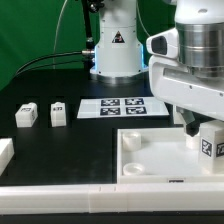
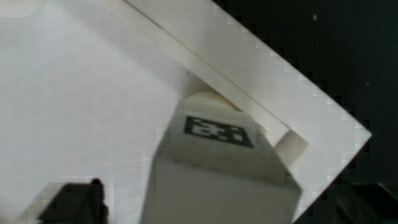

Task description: Assemble one leg

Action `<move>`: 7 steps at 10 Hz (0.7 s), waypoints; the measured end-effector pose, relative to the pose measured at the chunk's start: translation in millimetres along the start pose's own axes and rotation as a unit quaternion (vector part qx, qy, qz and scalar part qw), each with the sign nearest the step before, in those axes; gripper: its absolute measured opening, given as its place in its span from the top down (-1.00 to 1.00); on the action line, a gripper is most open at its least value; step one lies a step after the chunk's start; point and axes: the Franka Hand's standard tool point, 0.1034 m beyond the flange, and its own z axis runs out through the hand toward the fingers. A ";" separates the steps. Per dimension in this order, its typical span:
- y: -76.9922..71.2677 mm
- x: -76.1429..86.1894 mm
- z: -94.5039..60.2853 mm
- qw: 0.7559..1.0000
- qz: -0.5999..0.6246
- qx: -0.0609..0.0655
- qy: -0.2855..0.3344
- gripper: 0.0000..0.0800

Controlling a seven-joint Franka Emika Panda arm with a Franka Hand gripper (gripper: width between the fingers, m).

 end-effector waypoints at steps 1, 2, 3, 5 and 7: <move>-0.8 -1.3 0.3 0.999 -0.054 -0.001 0.001 -0.62; -1.9 -2.9 0.6 0.994 -0.112 -0.004 0.003 -0.62; -2.6 -4.2 1.4 0.986 -0.169 -0.007 0.005 -0.62; -3.2 -3.0 2.0 0.960 -0.280 -0.011 0.011 -0.62; -2.8 -1.9 2.2 0.917 -0.397 -0.018 0.012 -0.62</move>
Offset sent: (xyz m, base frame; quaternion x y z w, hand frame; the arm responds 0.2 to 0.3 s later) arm -0.0012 0.0000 -0.0033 -0.0200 0.0287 -0.3057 0.9515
